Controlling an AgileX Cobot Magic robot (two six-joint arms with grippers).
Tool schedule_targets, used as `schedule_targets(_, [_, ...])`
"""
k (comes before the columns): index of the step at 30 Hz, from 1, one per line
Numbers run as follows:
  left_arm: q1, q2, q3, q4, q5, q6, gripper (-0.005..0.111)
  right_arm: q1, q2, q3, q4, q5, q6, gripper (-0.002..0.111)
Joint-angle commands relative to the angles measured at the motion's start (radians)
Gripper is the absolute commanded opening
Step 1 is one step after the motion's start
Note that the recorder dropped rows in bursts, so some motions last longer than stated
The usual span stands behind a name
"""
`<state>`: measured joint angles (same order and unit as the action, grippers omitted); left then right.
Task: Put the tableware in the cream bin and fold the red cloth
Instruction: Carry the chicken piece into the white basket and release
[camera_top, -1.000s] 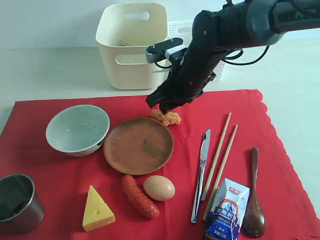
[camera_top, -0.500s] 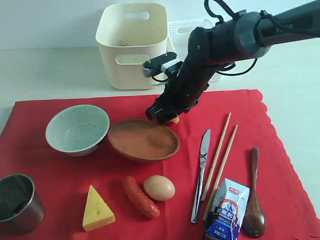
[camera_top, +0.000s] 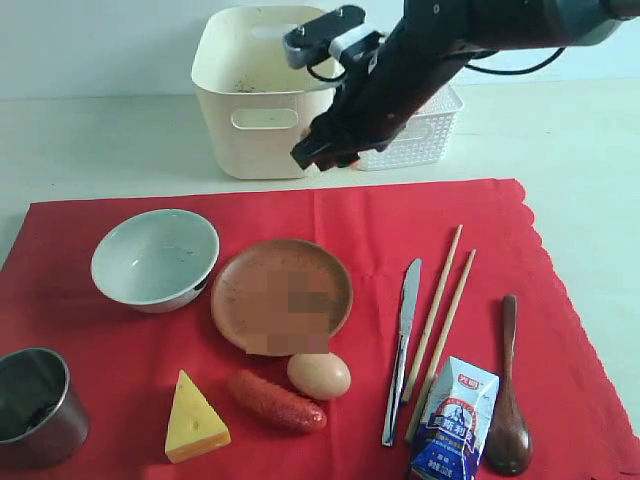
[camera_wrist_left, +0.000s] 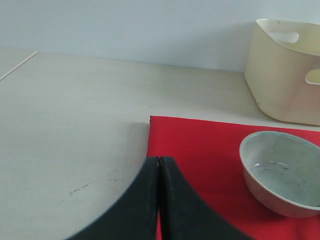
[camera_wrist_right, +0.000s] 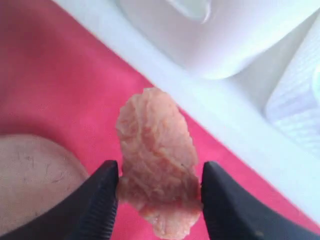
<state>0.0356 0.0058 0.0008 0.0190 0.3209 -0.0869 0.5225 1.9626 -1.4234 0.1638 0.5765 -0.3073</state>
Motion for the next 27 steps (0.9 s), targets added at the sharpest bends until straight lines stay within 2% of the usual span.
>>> schedule_targets(1, [0.001, -0.006, -0.001, -0.005, -0.005, 0.004, 0.001, -0.018, -0.043, -0.02, -0.113, -0.087, 0.106, 0.0])
schedule_targets(7, [0.001, -0.006, -0.001, -0.005, -0.005, 0.004, 0.001, -0.107, -0.043, -0.072, -0.126, -0.19, 0.177, 0.0])
schedule_targets(12, [0.001, -0.006, -0.001, -0.005, -0.005, 0.004, 0.001, -0.201, -0.012, -0.079, -0.126, -0.393, 0.278, 0.0])
schedule_targets(18, [0.001, -0.006, -0.001, -0.005, -0.005, 0.004, 0.001, -0.212, 0.116, -0.08, -0.11, -0.537, 0.337, 0.0])
schedule_targets(24, [0.001, -0.006, -0.001, -0.005, -0.005, 0.004, 0.001, -0.212, 0.192, -0.08, -0.11, -0.566, 0.339, 0.0])
schedule_targets(27, [0.001, -0.006, -0.001, -0.005, -0.005, 0.004, 0.001, -0.212, 0.204, -0.08, -0.11, -0.566, 0.339, 0.008])
